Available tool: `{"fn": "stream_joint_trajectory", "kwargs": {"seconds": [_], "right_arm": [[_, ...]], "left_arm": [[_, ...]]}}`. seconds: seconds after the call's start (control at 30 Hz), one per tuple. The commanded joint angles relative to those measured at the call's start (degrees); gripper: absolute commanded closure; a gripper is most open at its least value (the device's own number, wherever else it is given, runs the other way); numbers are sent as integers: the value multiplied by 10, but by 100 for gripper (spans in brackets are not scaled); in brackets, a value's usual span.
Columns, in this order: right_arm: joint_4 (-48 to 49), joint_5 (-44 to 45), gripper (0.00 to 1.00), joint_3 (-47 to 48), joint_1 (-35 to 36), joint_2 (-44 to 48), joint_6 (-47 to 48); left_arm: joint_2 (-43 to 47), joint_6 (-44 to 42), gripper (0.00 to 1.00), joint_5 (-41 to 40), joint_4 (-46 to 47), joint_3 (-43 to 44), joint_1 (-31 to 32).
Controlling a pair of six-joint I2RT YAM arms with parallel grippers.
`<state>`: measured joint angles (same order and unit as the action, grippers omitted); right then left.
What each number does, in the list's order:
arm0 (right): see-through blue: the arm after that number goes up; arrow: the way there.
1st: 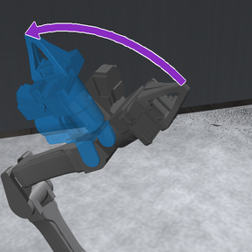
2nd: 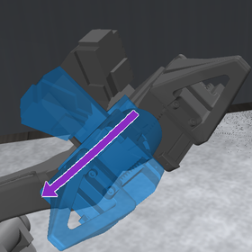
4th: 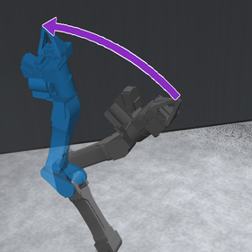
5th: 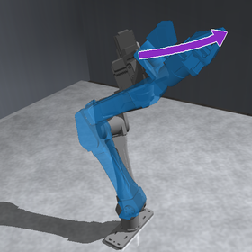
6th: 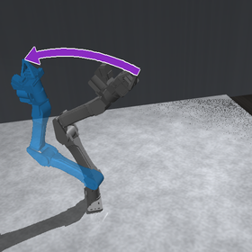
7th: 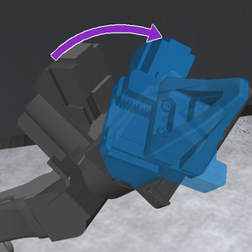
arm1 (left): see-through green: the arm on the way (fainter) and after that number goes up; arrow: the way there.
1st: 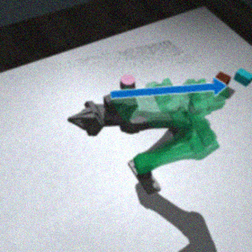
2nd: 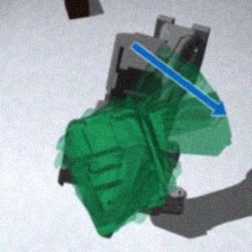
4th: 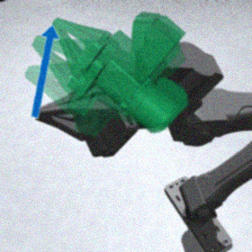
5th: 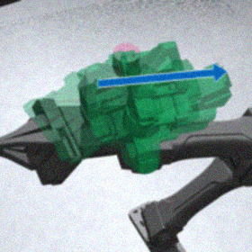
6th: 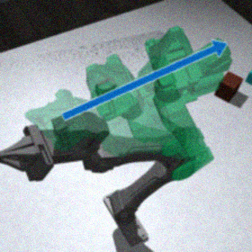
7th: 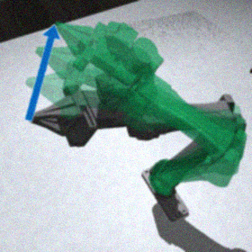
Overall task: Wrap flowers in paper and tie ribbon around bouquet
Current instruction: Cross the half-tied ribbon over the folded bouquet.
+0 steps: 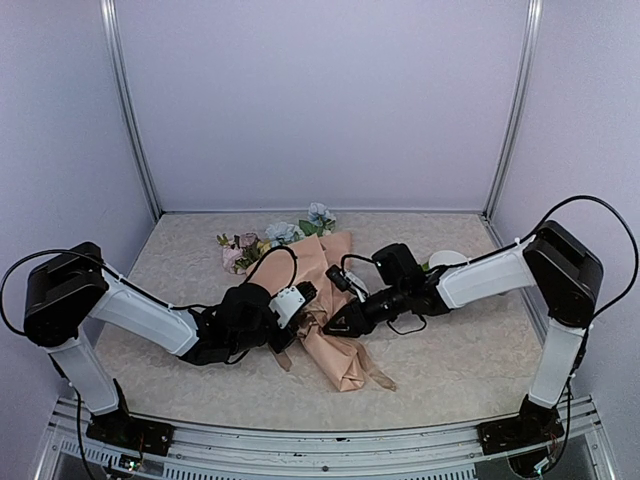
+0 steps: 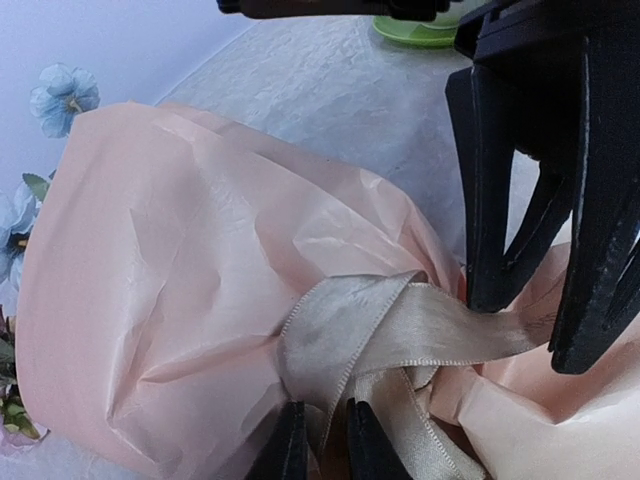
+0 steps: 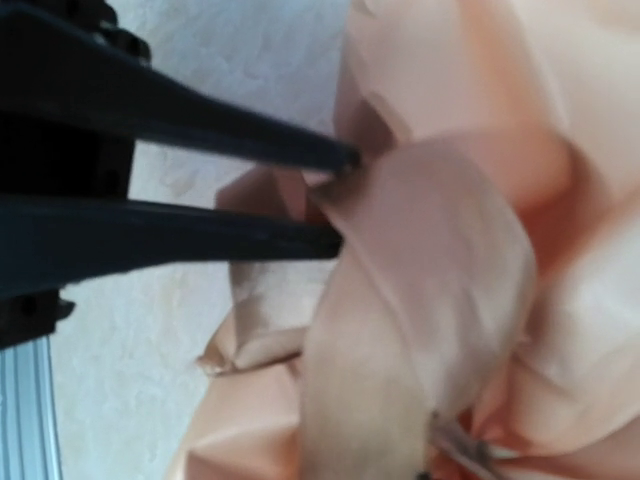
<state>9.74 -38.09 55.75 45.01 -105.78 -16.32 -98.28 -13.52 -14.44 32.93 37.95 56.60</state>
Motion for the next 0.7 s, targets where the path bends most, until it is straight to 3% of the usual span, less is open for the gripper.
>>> {"fn": "stream_joint_trajectory", "kwargs": {"seconds": [0.0, 0.23, 0.33, 0.47, 0.67], "right_arm": [[20, 7, 61, 5, 7, -17, -7], [10, 7, 64, 12, 9, -36, -5], [6, 8, 72, 14, 9, -41, -7], [6, 9, 92, 15, 10, -36, -7], [11, -3, 99, 18, 9, -32, -15]], "left_arm": [[21, 2, 79, -3, 3, -4, -3], [59, 13, 67, 88, 7, -14, -12], [71, 30, 66, 119, 6, -17, -31], [75, 38, 65, 131, -18, -13, -55], [60, 34, 61, 160, -67, 6, -71]]}}
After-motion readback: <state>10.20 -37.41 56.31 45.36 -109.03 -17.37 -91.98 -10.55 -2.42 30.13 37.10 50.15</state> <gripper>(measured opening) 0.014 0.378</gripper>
